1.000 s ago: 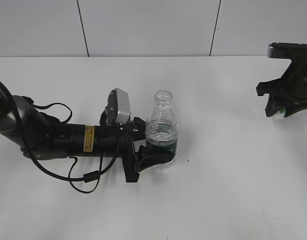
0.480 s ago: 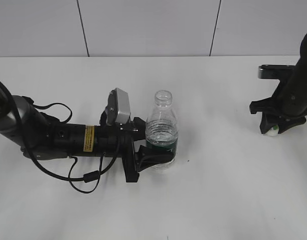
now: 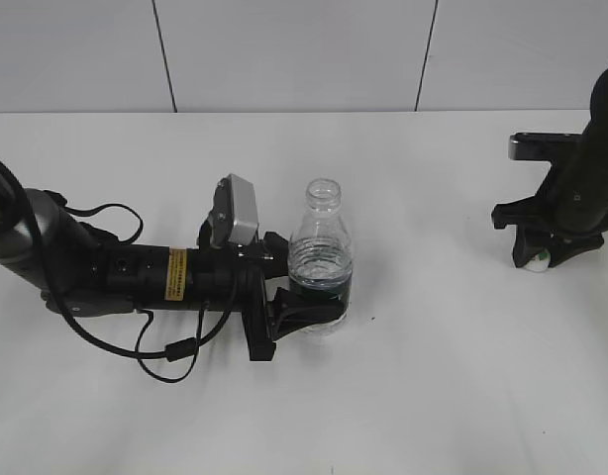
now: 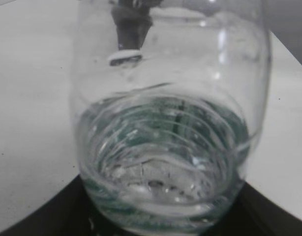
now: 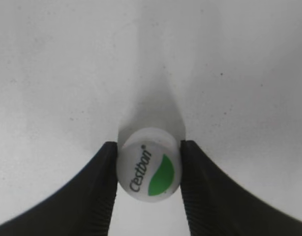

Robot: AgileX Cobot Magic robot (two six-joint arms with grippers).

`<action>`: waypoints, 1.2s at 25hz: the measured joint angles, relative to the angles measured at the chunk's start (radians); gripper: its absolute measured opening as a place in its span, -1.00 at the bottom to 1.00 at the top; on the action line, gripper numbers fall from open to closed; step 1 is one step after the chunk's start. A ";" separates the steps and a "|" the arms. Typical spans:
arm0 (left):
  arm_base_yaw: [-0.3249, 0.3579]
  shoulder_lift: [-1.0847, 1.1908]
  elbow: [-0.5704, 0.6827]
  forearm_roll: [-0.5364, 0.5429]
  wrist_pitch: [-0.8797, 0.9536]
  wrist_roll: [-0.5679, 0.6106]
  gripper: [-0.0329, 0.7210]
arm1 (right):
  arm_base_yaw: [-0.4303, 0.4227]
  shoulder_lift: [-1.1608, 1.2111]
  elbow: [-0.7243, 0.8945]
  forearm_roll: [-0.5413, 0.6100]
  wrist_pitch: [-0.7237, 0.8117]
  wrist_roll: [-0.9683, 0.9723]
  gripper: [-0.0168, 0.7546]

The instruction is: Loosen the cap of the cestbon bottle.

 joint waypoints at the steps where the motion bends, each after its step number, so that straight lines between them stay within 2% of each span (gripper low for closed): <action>1: 0.000 0.000 0.000 0.000 0.000 0.000 0.18 | 0.000 0.000 0.000 0.000 0.000 0.000 -0.13; 5: 0.000 0.000 0.000 0.000 0.001 0.000 0.18 | 0.000 0.000 0.000 0.000 0.000 0.000 0.13; 8: 0.000 0.000 0.000 0.000 0.001 0.000 0.18 | 0.000 0.000 -0.017 0.002 0.049 0.000 0.22; 13: 0.000 0.000 0.000 -0.001 0.001 0.000 0.18 | 0.000 -0.019 -0.109 0.006 0.160 0.000 0.24; 20: -0.001 0.000 0.000 -0.026 0.004 0.000 0.18 | -0.002 -0.096 -0.210 0.007 0.188 0.000 0.24; 30: -0.002 0.000 0.000 -0.059 0.012 0.000 0.44 | -0.002 -0.119 -0.238 0.007 0.207 0.000 0.24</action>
